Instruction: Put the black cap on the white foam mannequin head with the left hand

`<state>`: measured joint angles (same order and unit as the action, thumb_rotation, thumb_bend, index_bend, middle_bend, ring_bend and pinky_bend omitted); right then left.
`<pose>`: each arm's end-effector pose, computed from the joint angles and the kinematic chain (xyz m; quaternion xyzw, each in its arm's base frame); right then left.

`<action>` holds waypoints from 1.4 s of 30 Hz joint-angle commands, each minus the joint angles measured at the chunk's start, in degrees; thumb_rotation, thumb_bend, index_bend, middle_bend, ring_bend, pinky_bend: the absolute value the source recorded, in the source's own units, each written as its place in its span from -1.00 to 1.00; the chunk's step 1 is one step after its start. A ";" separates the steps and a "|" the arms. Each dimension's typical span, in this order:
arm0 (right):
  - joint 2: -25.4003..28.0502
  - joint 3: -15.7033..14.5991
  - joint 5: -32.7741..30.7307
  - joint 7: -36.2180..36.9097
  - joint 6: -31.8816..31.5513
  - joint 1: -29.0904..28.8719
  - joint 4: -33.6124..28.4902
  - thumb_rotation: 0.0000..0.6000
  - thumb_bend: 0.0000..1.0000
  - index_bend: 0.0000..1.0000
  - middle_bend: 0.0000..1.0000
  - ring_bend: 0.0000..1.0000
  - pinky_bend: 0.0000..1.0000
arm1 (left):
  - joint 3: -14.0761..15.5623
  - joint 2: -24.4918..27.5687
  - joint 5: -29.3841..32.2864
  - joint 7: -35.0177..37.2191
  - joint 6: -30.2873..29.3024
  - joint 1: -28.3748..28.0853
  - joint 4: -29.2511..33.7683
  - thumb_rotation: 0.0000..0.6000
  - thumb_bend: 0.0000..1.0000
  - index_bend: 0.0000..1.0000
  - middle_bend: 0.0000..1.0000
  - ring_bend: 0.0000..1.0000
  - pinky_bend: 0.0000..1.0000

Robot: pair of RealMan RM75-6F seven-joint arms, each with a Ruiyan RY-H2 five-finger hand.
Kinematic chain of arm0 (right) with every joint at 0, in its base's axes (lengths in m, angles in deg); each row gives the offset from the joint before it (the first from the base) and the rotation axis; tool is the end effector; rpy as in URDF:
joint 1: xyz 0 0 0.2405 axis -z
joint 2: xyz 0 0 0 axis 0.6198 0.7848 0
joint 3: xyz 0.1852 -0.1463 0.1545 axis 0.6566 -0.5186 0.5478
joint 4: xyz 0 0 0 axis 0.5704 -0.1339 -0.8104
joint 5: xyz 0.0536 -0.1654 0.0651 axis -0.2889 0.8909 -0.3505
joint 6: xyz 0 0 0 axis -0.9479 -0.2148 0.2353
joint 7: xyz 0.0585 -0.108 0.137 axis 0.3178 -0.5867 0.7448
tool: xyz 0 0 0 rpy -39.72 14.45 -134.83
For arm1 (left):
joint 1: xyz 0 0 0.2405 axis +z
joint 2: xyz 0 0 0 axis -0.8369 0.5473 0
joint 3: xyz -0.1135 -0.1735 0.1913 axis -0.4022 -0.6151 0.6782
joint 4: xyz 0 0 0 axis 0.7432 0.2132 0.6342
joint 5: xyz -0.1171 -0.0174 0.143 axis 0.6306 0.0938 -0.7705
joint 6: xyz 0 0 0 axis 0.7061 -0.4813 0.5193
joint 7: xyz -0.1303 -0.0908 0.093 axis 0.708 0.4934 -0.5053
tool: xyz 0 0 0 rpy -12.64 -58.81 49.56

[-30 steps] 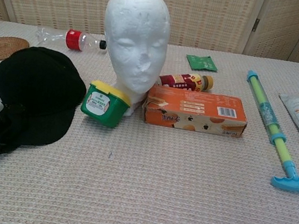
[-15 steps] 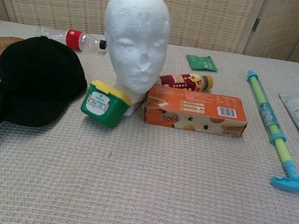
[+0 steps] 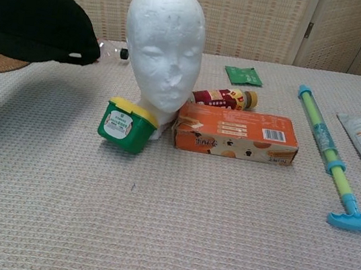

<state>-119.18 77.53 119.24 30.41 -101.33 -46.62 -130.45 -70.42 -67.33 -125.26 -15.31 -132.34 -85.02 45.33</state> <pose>-0.3447 -0.2290 0.1656 0.6407 -0.4165 0.2352 0.6005 -0.2642 0.3418 0.0849 -0.5475 -0.0754 -0.5356 0.6385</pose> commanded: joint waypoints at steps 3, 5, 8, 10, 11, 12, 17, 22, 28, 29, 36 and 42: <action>-0.17 -0.20 -0.21 -0.61 0.18 -0.14 -0.21 1.00 -0.90 -1.00 -1.00 -1.00 -1.00 | -4.94 4.98 3.62 -0.36 -2.38 -5.38 3.91 1.00 -0.02 0.38 1.00 1.00 1.00; -0.21 -0.19 -0.32 -0.68 0.18 -0.17 -0.20 1.00 -0.90 -1.00 -1.00 -1.00 -1.00 | -6.21 6.73 4.33 -0.95 -2.87 -7.02 5.26 1.00 -0.02 0.38 1.00 1.00 1.00; -0.34 -0.19 -0.65 -0.90 0.37 -0.27 -0.10 1.00 -0.90 -1.00 -1.00 -1.00 -1.00 | -7.95 9.52 5.12 -2.06 -3.65 -9.34 8.36 1.00 -0.01 0.38 1.00 1.00 1.00; -0.49 -0.24 -0.78 -1.15 0.52 -0.38 -0.06 1.00 -0.90 -1.00 -1.00 -1.00 -1.00 | -8.72 11.21 5.25 -3.30 -4.28 -10.57 11.33 1.00 -0.01 0.38 1.00 1.00 1.00; -0.55 -0.27 -0.80 -1.24 0.57 -0.42 -0.05 1.00 -0.90 -1.00 -1.00 -1.00 -1.00 | -8.87 11.86 5.11 -3.98 -4.60 -11.01 12.84 1.00 -0.01 0.38 1.00 1.00 1.00; -0.61 -0.33 -0.81 -1.37 0.63 -0.45 -0.06 1.00 -0.90 -1.00 -1.00 -1.00 -1.00 | -8.84 12.65 4.68 -5.21 -5.05 -11.57 14.95 1.00 -0.01 0.38 1.00 1.00 1.00; -0.42 -0.42 -0.72 -1.01 0.64 -0.47 -0.25 1.00 -0.90 -1.00 -1.00 -1.00 -1.00 | -6.66 14.78 0.78 -12.46 -6.37 -13.84 23.22 1.00 -0.01 0.39 1.00 1.00 1.00; 0.30 -0.06 -0.42 0.72 0.03 -0.29 -0.30 1.00 -0.90 -1.00 -1.00 -1.00 -1.00 | -4.78 15.02 -3.18 -19.62 -6.52 -16.17 30.96 1.00 -0.01 0.39 1.00 1.00 1.00; 1.17 0.08 0.08 2.51 -0.11 -0.24 -0.35 1.00 -0.90 -1.00 -1.00 -1.00 -1.00 | -2.92 13.80 -7.23 -25.67 -6.40 -17.69 37.48 1.00 0.00 0.39 1.00 1.00 1.00; 1.28 0.11 0.19 2.75 -0.20 -0.21 -0.38 1.00 -0.90 -1.00 -1.00 -1.00 -1.00 | -2.42 13.54 -7.93 -26.41 -6.39 -17.70 38.19 1.00 0.00 0.39 1.00 1.00 1.00; 2.12 -0.07 1.39 4.03 -1.10 0.21 -0.93 1.00 -0.90 -1.00 -1.00 -1.00 -1.00 | 0.97 10.08 -10.72 -29.27 -4.46 -16.49 39.64 1.00 -0.01 0.40 1.00 1.00 1.00; 2.52 0.05 1.69 4.79 -1.63 0.45 -0.99 1.00 -0.90 -1.00 -1.00 -1.00 -1.00 | 2.75 6.10 -11.03 -26.50 -3.36 -14.39 34.26 1.00 -0.01 0.40 1.00 1.00 1.00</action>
<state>-116.66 77.57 120.93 35.21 -102.95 -46.18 -131.45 -68.42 -59.93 -136.13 -42.88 -136.04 -100.31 81.17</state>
